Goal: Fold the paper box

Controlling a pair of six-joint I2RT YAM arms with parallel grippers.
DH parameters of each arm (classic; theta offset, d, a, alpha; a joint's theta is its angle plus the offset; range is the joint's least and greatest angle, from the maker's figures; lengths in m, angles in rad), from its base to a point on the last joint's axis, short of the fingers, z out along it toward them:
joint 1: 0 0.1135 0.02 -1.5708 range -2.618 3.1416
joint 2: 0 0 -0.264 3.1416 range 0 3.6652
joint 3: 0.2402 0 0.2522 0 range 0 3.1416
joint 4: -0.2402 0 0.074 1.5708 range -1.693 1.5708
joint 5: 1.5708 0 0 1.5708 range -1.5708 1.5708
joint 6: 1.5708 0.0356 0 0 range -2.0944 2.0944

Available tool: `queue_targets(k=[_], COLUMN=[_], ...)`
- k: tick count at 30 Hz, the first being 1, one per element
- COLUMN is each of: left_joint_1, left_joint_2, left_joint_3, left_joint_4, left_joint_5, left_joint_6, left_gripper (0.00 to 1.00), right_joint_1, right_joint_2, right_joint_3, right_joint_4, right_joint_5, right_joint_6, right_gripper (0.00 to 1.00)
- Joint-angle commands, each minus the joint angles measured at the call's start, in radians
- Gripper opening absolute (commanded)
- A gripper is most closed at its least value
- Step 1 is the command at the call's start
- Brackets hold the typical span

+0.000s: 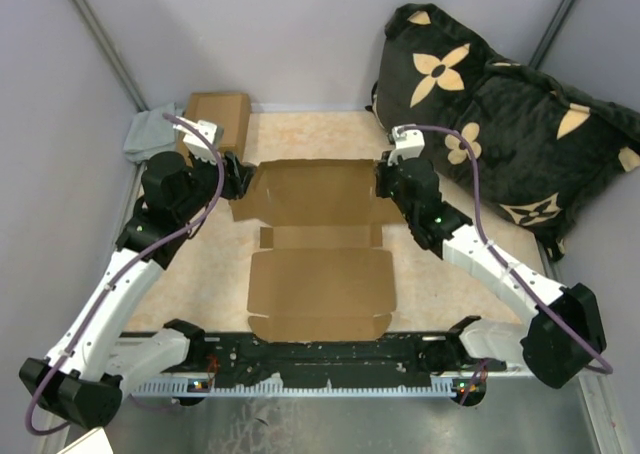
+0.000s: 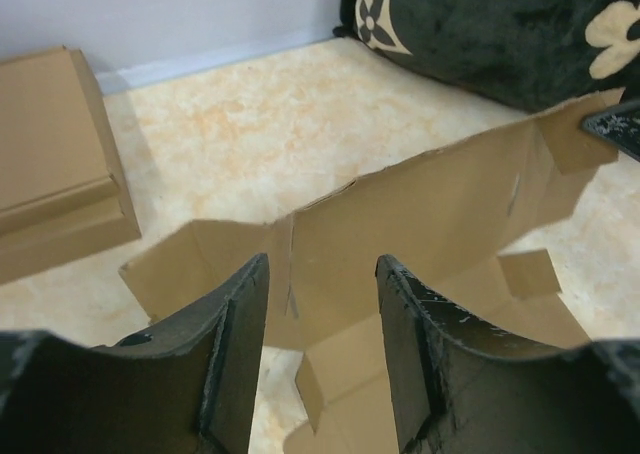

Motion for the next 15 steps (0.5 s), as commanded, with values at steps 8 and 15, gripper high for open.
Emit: queue_targets(k=[8,15], left_joint_1=[-0.004,-0.006], left_joint_2=[0.026,0.060], left_joint_3=[0.000,-0.017], left_joint_4=[-0.042,-0.048], left_joint_5=[0.037,0.085], left_joint_6=[-0.074,-0.141], left_gripper=[0.52,0.47], right_joint_1=[0.029,0.038], right_joint_2=[-0.076,-0.056], right_joint_3=[-0.167,-0.167], right_joint_4=[0.605,0.610], right_joint_5=[0.106,0.152], right_joint_6=[-0.031,-0.030], right_gripper=[0.00,0.00])
